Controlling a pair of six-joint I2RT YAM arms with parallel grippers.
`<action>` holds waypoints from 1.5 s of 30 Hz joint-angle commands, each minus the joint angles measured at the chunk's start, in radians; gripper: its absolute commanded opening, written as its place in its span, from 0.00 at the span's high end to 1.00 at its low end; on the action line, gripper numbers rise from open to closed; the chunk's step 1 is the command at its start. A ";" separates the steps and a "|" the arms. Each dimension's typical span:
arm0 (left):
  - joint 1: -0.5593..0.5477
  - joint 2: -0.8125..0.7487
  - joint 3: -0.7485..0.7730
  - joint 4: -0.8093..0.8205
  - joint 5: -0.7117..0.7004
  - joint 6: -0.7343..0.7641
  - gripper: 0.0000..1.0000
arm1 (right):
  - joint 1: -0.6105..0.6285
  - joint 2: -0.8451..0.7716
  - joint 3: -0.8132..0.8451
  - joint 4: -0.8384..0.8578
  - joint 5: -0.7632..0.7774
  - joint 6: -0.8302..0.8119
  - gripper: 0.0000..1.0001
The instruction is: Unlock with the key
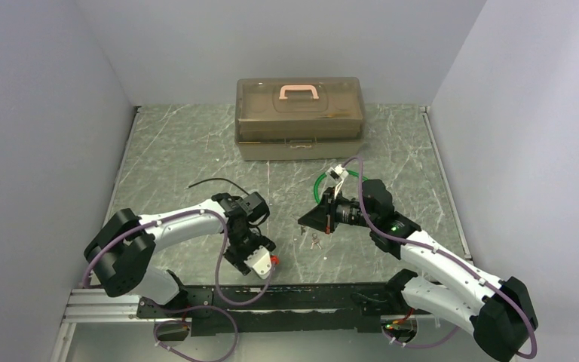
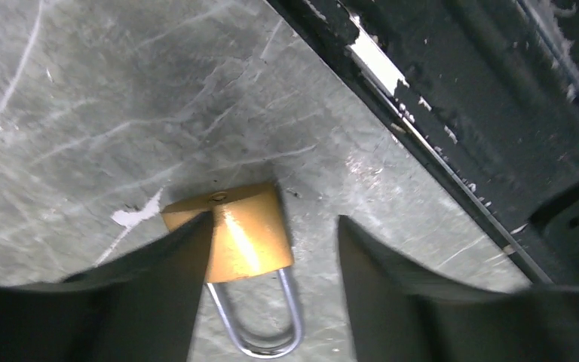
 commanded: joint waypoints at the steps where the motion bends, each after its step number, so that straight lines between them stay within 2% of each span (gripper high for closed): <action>1: -0.016 -0.004 0.021 0.030 -0.012 -0.272 0.20 | -0.008 -0.010 0.011 0.025 -0.021 -0.030 1.00; 2: -0.016 -0.002 0.026 0.055 -0.034 -0.324 0.14 | -0.007 -0.009 0.014 0.018 -0.022 -0.036 1.00; 4: -0.011 -0.012 0.039 0.116 -0.082 -0.443 0.10 | -0.008 -0.008 0.021 0.011 -0.019 -0.043 1.00; 7: 0.009 -0.045 0.049 0.145 -0.105 -0.518 0.11 | -0.008 -0.005 0.023 0.013 -0.022 -0.042 1.00; 12: 0.029 -0.117 -0.026 0.191 -0.231 -0.576 0.13 | -0.010 0.006 0.032 0.009 -0.026 -0.045 1.00; 17: 0.097 -0.161 -0.048 0.165 -0.239 -0.698 0.16 | -0.012 0.008 0.035 0.003 -0.026 -0.042 1.00; 23: 0.053 -0.340 -0.197 0.279 -0.290 -0.691 0.26 | -0.010 0.016 0.038 0.014 -0.022 -0.029 1.00; 36: 0.002 -0.279 -0.251 0.363 -0.299 -0.658 0.45 | -0.011 0.040 0.060 0.018 -0.016 -0.020 1.00; 45: -0.064 -0.354 -0.297 0.412 -0.372 -0.702 0.49 | -0.010 0.042 0.065 0.017 -0.018 -0.023 1.00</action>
